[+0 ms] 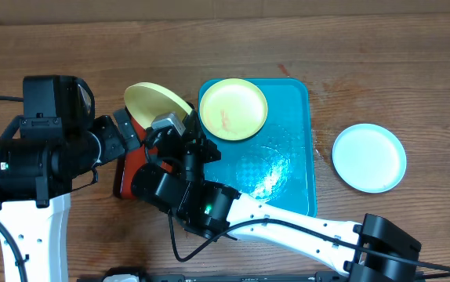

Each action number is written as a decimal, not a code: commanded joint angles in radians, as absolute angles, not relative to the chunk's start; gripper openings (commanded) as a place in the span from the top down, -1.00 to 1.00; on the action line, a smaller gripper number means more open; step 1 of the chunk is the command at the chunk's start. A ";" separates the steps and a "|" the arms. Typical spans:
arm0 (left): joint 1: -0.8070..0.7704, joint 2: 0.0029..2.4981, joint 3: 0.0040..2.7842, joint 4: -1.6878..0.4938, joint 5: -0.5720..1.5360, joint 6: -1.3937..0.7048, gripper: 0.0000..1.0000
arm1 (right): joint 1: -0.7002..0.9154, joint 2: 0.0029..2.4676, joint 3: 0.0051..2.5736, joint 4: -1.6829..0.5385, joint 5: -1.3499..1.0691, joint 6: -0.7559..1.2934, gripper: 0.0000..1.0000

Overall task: Clean dirty plates on tray and stack at the side
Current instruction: 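Lift the yellow plate with the right gripper and tilt it over the red tray, then carry the yellow plate right and stack it on the white plate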

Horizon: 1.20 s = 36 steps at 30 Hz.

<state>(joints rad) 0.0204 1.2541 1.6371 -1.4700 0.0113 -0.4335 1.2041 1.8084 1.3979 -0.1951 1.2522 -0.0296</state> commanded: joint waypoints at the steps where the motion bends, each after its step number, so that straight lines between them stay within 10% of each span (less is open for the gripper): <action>1: 0.019 1.256 1.646 -1.465 0.019 -0.426 -1.00 | 1.206 1.767 1.418 -0.188 1.279 -0.057 0.92; 9: 0.019 1.256 1.646 -1.465 0.019 -0.426 -0.99 | 1.072 1.768 1.418 -0.349 1.015 0.266 0.93; 20: 0.019 1.256 1.646 -1.465 0.019 -0.426 -1.00 | 0.484 1.612 1.418 -0.596 -0.219 0.510 0.93; 36: 0.019 1.256 1.646 -1.465 0.019 -0.426 -1.00 | -0.384 1.563 1.210 -1.196 -0.155 0.414 0.92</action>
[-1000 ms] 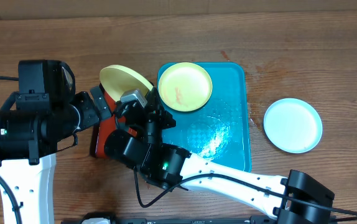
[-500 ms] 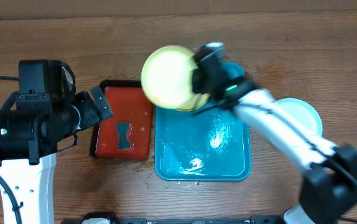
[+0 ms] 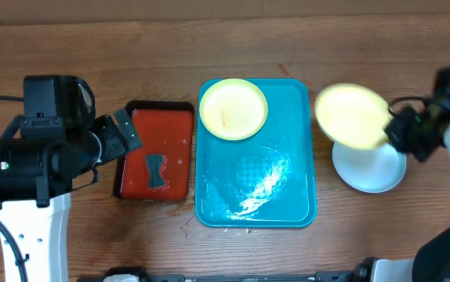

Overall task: Clean dirty plates on tray and stack at the side
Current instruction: 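Carry the yellow plate right and stack it on the white plate, then move the right gripper to the remaining yellow plate and pull it down the tray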

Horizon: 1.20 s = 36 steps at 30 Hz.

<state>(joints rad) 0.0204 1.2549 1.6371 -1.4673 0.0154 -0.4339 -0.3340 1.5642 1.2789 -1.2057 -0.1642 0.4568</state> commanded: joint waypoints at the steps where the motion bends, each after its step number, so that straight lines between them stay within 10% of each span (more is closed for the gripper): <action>1: 0.019 1.256 1.646 -1.465 0.019 -0.426 -0.99 | -0.404 1.563 1.175 -1.174 -0.154 0.415 0.92; 11: 0.019 1.256 1.646 -1.465 0.019 -0.426 -0.99 | -0.460 1.541 0.968 -0.994 -0.139 0.442 0.92; 16: 0.019 1.256 1.646 -1.465 0.019 -0.426 -1.00 | -0.439 1.378 1.048 -1.071 -0.139 0.440 0.16; 24: 0.019 1.256 1.646 -1.465 0.019 -0.426 -1.00 | -0.193 1.080 1.176 -1.100 -0.203 0.320 0.08; 29: 0.019 1.256 1.646 -1.465 0.019 -0.426 -0.99 | -0.008 1.095 1.155 -1.085 -0.138 0.320 0.71; 36: 0.019 1.256 1.646 -1.465 0.019 -0.426 -0.99 | 0.029 1.311 1.052 -0.953 -0.072 0.393 0.92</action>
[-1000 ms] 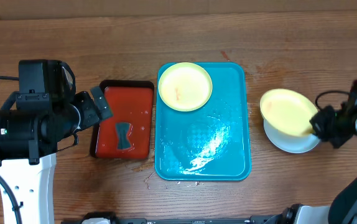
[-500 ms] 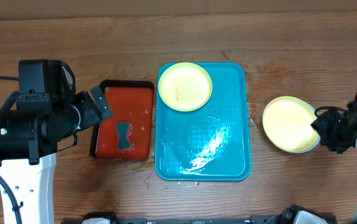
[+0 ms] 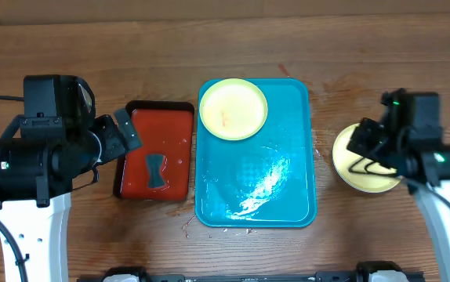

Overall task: Clean dirty plates on tray and stack at the side
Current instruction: 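Move the right gripper to the remaining yellow plate and pull it down the tray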

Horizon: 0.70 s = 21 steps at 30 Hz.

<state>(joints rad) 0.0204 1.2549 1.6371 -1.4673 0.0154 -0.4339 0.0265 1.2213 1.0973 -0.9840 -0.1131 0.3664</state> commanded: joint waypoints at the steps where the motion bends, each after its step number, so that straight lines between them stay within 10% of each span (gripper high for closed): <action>1: 0.019 1.256 1.646 -1.465 0.019 -0.426 -0.99 | 0.029 1.354 1.042 -0.926 -0.081 0.392 0.92; 9: 0.019 1.256 1.646 -1.465 0.019 -0.426 -0.99 | 0.039 1.641 1.052 -0.803 -0.223 0.301 0.92; 21: 0.019 1.256 1.646 -1.465 0.019 -0.426 -1.00 | 0.342 1.628 1.424 -0.911 -0.058 0.160 0.14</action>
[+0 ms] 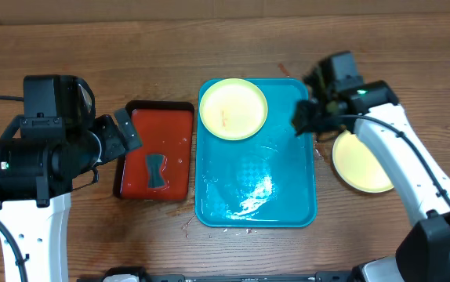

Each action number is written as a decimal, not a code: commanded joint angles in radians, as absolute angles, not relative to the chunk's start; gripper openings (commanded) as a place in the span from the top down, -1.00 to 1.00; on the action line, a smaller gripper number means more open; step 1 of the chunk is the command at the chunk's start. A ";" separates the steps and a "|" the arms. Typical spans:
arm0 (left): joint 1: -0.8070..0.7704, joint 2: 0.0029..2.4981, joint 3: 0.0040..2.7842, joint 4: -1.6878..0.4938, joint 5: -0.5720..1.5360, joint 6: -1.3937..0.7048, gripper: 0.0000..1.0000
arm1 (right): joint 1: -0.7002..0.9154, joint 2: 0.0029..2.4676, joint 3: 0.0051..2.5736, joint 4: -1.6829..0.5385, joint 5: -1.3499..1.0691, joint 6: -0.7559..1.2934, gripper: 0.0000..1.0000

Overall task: Clean dirty plates on tray and stack at the side
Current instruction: 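Move the right gripper to the remaining yellow plate and pull it down the tray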

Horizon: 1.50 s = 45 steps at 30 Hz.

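A yellow plate point(233, 108) with a reddish smear lies on the far left corner of the wet teal tray point(288, 196). To the right of the tray a second yellow plate point(364, 164) rests on a pale plate, of which only the rim shows. My right gripper point(301, 121) hovers over the tray's right edge, between the two yellow plates, and holds nothing; its fingers look parted. My left gripper point(128, 131) sits at the far left corner of the red tray point(174, 149), its jaws too dark to read.
A dark bow-tie shaped scrubber point(155, 171) lies in the red tray, left of the teal one. Small crumbs dot the wood by the teal tray's near left corner. The left arm's bulky black body point(37, 157) fills the table's left side.
My right gripper has left the stack at the right and is now over the teal tray's right edge. The clean yellow plate stays on the pale plate. The left arm has not moved.
My right gripper first held a yellow plate tilted over the red tray. Then it held that plate above the pale plate at the right. Then the plate lay on the pale plate with the gripper over it. Now the gripper is empty by the teal tray.
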<state>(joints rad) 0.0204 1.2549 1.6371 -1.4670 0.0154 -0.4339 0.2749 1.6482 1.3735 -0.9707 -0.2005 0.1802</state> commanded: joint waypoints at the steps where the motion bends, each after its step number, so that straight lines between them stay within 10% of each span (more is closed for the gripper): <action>1: 0.019 1.256 1.646 -1.465 0.019 -0.426 -1.00 | 0.356 1.633 1.423 -0.863 -0.025 0.160 -0.01; 16: 0.019 1.256 1.646 -1.465 0.019 -0.426 -1.00 | 0.352 2.006 1.420 -0.442 -0.001 0.160 -0.21; 28: 0.019 1.256 1.646 -1.465 0.019 -0.426 -0.99 | 0.353 2.114 1.399 -0.465 -0.044 0.239 0.26; 31: 0.019 1.256 1.646 -1.465 0.019 -0.426 -1.00 | 0.353 2.117 1.400 -0.470 -0.073 0.239 0.90; 45: 0.019 1.256 1.646 -1.465 0.019 -0.426 -1.00 | 0.312 1.694 1.431 -0.871 -0.080 0.251 0.92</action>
<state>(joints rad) 0.0204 1.2549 1.6371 -1.4677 0.0154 -0.4339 0.3202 1.8496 1.4189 -0.8120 -0.0811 0.2424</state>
